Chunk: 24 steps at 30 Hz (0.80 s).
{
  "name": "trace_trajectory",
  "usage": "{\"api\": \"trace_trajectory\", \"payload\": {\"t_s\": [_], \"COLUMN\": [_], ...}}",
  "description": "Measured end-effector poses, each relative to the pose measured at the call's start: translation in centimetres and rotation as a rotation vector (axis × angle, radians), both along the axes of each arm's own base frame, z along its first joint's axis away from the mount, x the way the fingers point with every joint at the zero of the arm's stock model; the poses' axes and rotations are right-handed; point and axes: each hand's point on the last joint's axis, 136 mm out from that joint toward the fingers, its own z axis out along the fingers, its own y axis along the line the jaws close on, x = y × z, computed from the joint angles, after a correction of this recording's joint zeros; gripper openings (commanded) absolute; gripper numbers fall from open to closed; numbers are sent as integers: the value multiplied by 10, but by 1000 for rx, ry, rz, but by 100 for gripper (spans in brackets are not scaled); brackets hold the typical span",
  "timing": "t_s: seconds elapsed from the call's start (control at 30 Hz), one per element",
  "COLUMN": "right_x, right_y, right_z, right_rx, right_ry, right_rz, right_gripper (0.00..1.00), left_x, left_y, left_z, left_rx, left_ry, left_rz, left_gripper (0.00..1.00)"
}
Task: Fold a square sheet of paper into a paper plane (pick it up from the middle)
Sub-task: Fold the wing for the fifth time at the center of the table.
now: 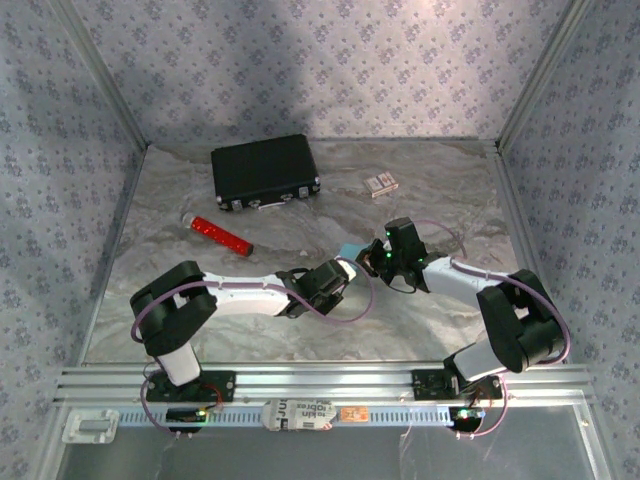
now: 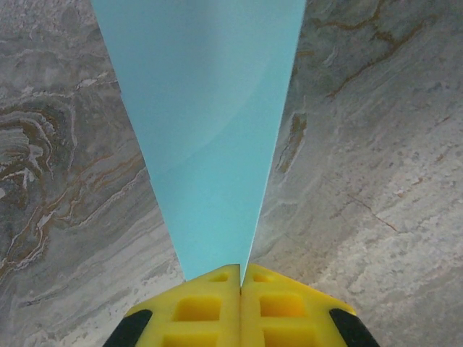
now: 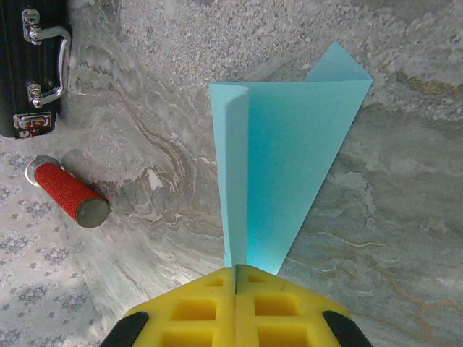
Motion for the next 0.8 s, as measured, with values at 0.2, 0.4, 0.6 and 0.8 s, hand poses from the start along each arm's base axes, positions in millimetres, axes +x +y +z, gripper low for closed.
{"api": "trace_trajectory", "payload": {"t_s": [0.2,0.4,0.6,0.8], "right_x": [-2,-9,-12,-18], "right_y": [-2,-17,-35,-42], "right_z": [2,15,30,27], "right_rx": [-10,-74,-104,-121], "right_ry": [-5,-43,-93,-88], "right_rz": [6,4,-25,-29], "right_gripper": [23,42,50,51], "left_x": [-4,-9,-5,-11], "left_y": [-3,-7,-9,-17], "left_z": [-1,-5,-3,1], "left_rx": [-14,-105,-225,-316], "left_ry": [23,164,314,424], "left_rz": [-10,-4,34,29], "left_gripper": [0,0,0,0]}}
